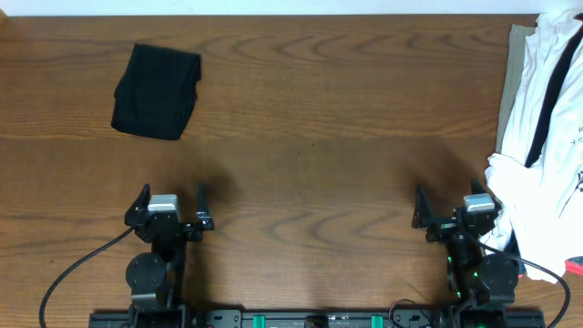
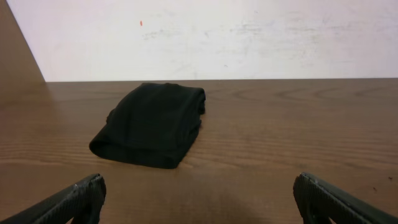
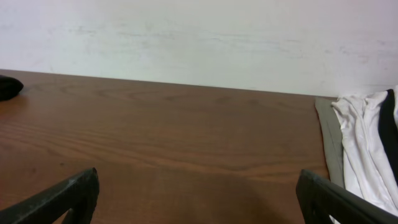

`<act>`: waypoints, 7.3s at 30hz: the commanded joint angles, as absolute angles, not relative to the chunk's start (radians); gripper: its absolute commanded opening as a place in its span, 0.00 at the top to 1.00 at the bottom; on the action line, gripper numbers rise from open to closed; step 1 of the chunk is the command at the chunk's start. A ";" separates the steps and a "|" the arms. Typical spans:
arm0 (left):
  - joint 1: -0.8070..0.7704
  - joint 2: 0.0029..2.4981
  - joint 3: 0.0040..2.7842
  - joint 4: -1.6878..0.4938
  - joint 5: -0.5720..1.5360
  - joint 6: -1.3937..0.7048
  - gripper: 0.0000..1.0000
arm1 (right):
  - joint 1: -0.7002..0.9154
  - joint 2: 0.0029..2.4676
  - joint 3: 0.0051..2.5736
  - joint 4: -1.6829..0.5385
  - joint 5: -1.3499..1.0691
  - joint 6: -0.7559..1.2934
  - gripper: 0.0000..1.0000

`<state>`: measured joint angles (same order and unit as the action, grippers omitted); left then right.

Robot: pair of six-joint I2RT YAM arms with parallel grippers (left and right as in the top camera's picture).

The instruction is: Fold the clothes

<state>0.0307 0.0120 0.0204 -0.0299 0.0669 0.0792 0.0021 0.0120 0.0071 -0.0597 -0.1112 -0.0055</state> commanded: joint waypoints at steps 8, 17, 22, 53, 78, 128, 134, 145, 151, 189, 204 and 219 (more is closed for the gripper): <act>0.027 0.004 0.004 -0.066 0.063 0.086 0.02 | -0.010 0.007 0.006 -0.064 -0.109 -0.016 0.01; 0.027 0.004 0.004 -0.066 0.063 0.086 0.02 | -0.010 0.007 0.006 -0.064 -0.109 -0.016 0.01; 0.027 0.004 0.004 -0.066 0.063 0.086 0.02 | -0.010 0.007 0.006 -0.064 -0.108 -0.016 0.01; 0.027 0.004 0.004 -0.036 0.107 0.085 0.02 | -0.010 0.007 0.006 -0.064 -0.104 -0.016 0.01; 0.027 0.587 0.783 -0.562 0.382 0.040 0.02 | -0.010 0.374 0.641 -0.577 0.063 0.130 0.01; 0.027 1.195 0.822 -0.625 0.382 0.040 0.02 | -0.368 1.814 1.293 -0.995 0.236 0.036 0.33; 0.027 1.195 0.822 -0.625 0.382 0.040 0.02 | -0.368 1.847 1.293 -0.963 0.236 0.036 0.35; 0.027 1.195 0.822 -0.625 0.382 0.040 0.02 | -0.394 1.848 1.283 -0.925 0.242 0.036 0.43; 0.027 1.195 0.822 -0.625 0.382 0.040 0.02 | -0.396 1.848 1.253 -0.893 0.228 0.036 0.37; 0.027 1.195 0.822 -0.625 0.382 0.040 0.02 | -0.397 1.817 1.394 -1.007 0.119 0.038 0.99; 0.027 1.195 0.822 -0.625 0.382 0.040 0.02 | -0.239 1.742 1.649 -1.230 -0.082 0.159 0.99; 0.027 1.195 0.822 -0.625 0.382 0.040 0.02 | 0.161 1.746 1.647 -0.889 -0.195 0.414 0.99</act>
